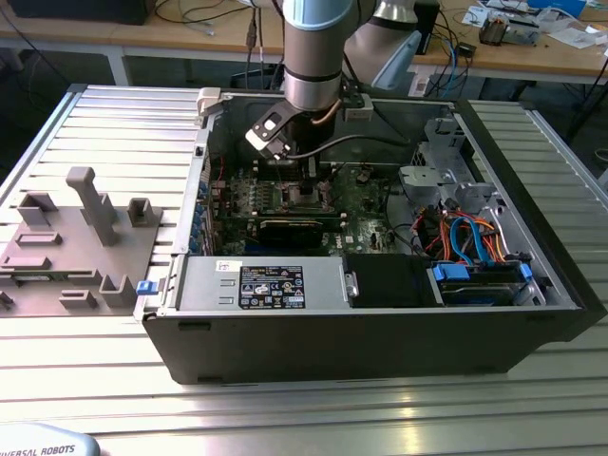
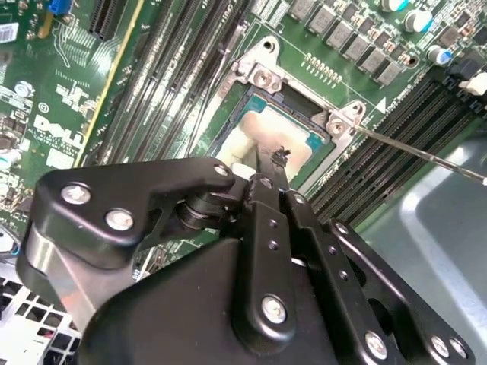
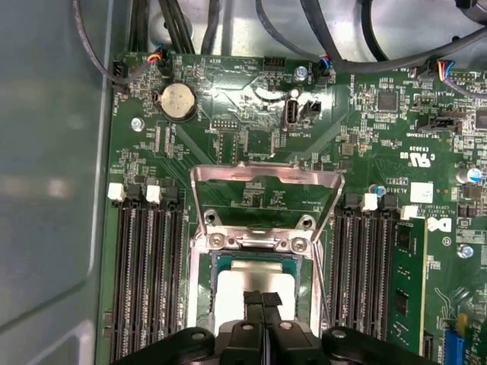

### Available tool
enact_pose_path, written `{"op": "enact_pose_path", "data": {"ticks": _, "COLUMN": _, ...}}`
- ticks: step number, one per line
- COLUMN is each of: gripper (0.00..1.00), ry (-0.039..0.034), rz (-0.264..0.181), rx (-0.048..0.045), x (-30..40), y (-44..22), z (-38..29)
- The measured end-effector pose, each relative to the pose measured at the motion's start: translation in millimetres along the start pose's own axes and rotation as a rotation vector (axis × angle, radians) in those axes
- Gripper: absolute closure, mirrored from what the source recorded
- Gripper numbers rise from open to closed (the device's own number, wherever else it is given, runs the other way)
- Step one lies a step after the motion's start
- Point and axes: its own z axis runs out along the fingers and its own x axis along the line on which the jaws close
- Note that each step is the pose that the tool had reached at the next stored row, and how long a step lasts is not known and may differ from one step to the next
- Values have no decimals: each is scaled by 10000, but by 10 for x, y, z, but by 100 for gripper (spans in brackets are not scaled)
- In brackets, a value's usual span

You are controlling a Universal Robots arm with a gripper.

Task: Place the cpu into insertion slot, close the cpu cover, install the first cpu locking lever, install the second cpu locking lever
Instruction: 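Place the cpu into insertion slot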

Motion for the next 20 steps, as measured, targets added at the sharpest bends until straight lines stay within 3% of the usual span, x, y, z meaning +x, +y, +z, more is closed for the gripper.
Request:
{"op": "enact_pose_path", "data": {"ticks": 1, "gripper": 89, "ry": 5, "rz": 1, "rx": 121, "x": -1, "y": 7, "z": 1}}
{"op": "enact_pose_path", "data": {"ticks": 2, "gripper": 89, "ry": 9, "rz": 1, "rx": 359, "x": -1, "y": 27, "z": 1}}
{"op": "enact_pose_path", "data": {"ticks": 3, "gripper": 89, "ry": 3, "rz": -1, "rx": 444, "x": -3, "y": 52, "z": -2}}
{"op": "enact_pose_path", "data": {"ticks": 11, "gripper": 89, "ry": 6, "rz": 0, "rx": 464, "x": -4, "y": 79, "z": -161}}
{"op": "enact_pose_path", "data": {"ticks": 20, "gripper": 89, "ry": 6, "rz": -1, "rx": 464, "x": -5, "y": 85, "z": -430}}
